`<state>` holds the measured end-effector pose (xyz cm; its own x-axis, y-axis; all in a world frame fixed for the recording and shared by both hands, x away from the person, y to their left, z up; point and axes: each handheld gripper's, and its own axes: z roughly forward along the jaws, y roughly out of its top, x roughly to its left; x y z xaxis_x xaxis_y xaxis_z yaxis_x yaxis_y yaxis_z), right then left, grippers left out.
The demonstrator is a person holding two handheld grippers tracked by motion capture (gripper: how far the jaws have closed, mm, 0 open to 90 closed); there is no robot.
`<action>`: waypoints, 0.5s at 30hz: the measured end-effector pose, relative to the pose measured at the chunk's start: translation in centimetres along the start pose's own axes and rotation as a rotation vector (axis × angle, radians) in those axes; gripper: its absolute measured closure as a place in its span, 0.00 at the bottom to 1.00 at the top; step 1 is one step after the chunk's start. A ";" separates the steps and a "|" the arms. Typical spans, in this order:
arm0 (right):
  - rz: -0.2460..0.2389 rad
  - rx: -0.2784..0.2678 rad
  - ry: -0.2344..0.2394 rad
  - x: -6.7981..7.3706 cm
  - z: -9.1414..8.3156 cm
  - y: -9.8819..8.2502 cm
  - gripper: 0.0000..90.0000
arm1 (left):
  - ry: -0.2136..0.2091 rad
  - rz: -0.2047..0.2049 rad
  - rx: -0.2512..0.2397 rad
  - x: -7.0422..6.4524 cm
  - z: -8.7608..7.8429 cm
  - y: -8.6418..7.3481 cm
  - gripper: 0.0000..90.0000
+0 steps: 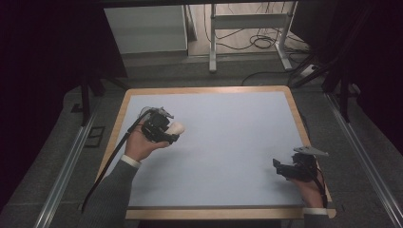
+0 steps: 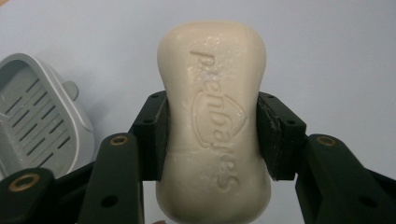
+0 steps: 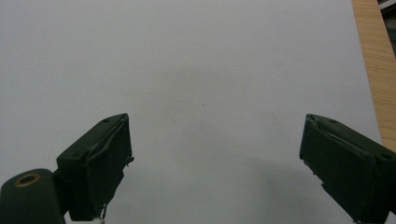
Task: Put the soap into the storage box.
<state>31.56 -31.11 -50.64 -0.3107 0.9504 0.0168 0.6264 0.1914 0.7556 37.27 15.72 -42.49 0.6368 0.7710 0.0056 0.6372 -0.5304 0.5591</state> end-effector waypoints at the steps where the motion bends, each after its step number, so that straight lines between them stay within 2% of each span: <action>1: 0.000 0.000 0.000 0.0 0.0 0.0 0.10 | -0.002 -0.003 -0.004 0.1 0.0 0.0 0.55; 15: 0.000 0.004 -0.002 0.1 0.1 0.0 0.10 | 0.017 -0.015 0.001 1.5 -0.4 0.5 0.55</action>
<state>31.60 -31.03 -50.72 -0.3089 0.9510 0.0156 0.6295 0.1921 0.7529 38.34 16.71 -41.90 0.6198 0.7847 0.0110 0.6471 -0.5190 0.5585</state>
